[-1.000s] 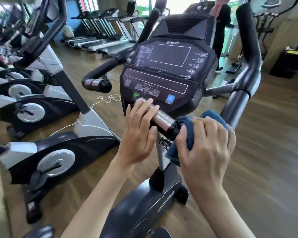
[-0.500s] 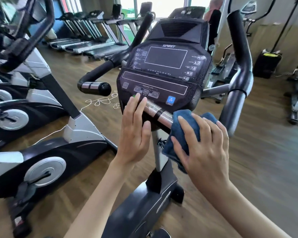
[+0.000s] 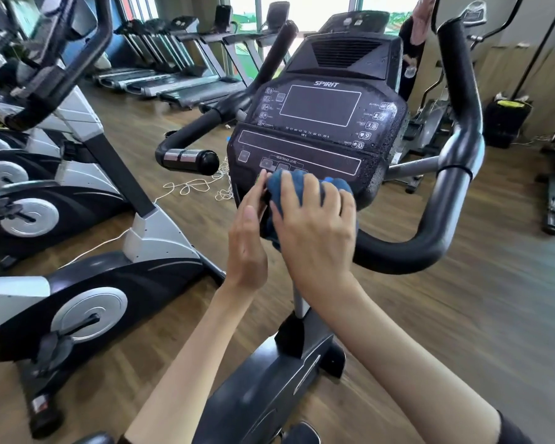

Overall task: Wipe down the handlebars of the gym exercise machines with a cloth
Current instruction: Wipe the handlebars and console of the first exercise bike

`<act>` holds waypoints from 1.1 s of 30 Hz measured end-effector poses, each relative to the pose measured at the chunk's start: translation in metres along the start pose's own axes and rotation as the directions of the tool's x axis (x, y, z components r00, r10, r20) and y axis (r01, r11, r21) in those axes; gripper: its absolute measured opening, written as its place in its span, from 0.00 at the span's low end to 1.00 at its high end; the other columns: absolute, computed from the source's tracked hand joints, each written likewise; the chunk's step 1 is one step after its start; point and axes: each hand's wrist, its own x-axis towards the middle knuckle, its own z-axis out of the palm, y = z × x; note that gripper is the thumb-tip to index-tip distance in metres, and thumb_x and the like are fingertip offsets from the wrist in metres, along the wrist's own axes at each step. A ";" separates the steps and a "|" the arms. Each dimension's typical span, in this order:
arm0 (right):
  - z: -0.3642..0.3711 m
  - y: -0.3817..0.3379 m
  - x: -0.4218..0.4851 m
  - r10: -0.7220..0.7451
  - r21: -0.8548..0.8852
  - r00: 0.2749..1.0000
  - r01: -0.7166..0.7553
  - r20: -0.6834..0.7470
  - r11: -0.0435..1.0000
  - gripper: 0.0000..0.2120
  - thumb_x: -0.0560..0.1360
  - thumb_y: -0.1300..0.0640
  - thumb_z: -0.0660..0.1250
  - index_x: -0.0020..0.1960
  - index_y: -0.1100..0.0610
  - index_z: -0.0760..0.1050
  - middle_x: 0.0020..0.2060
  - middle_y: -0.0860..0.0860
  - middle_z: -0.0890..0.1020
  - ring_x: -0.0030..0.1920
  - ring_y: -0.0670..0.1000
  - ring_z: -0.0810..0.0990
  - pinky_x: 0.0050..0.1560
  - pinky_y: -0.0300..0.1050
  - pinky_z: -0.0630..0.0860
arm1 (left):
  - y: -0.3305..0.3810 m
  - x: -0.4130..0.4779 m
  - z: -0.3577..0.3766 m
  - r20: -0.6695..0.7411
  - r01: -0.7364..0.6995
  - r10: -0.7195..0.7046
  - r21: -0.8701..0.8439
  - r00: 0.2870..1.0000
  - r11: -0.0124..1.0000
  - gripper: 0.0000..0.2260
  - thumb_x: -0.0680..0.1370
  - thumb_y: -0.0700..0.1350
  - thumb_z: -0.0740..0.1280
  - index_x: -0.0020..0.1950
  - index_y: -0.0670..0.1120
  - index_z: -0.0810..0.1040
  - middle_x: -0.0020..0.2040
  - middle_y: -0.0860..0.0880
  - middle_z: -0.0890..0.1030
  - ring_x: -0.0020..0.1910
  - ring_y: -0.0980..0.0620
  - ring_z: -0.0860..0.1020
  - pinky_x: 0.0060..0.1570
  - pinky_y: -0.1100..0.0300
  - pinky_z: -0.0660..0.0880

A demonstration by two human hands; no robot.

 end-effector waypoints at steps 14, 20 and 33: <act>-0.007 0.020 -0.020 -0.047 -0.063 0.999 0.047 -0.007 0.997 0.15 0.81 0.48 0.59 0.62 0.53 0.77 0.52 0.54 0.82 0.47 0.58 0.80 0.51 0.53 0.77 | 0.009 0.000 0.003 -0.027 0.109 -0.117 -0.206 0.993 0.972 0.31 0.79 0.58 0.42 0.70 0.41 0.69 0.67 0.48 0.75 0.69 0.55 0.70 0.66 0.62 0.67; 0.011 -0.021 0.011 -0.089 0.012 0.995 0.089 0.041 0.996 0.15 0.80 0.60 0.55 0.58 0.53 0.79 0.54 0.54 0.81 0.48 0.59 0.80 0.50 0.55 0.77 | 0.014 0.008 0.000 0.003 0.178 -0.192 -0.389 0.981 0.904 0.29 0.77 0.58 0.39 0.71 0.47 0.64 0.67 0.51 0.73 0.69 0.57 0.70 0.63 0.66 0.68; -0.031 0.064 -0.056 -0.136 0.016 0.991 0.136 0.006 0.991 0.21 0.76 0.57 0.68 0.69 0.56 0.71 0.63 0.55 0.78 0.57 0.60 0.78 0.62 0.58 0.72 | 0.007 -0.002 0.000 0.020 0.151 -0.150 -0.175 0.988 0.973 0.31 0.80 0.52 0.37 0.71 0.40 0.69 0.67 0.52 0.74 0.69 0.61 0.69 0.64 0.69 0.64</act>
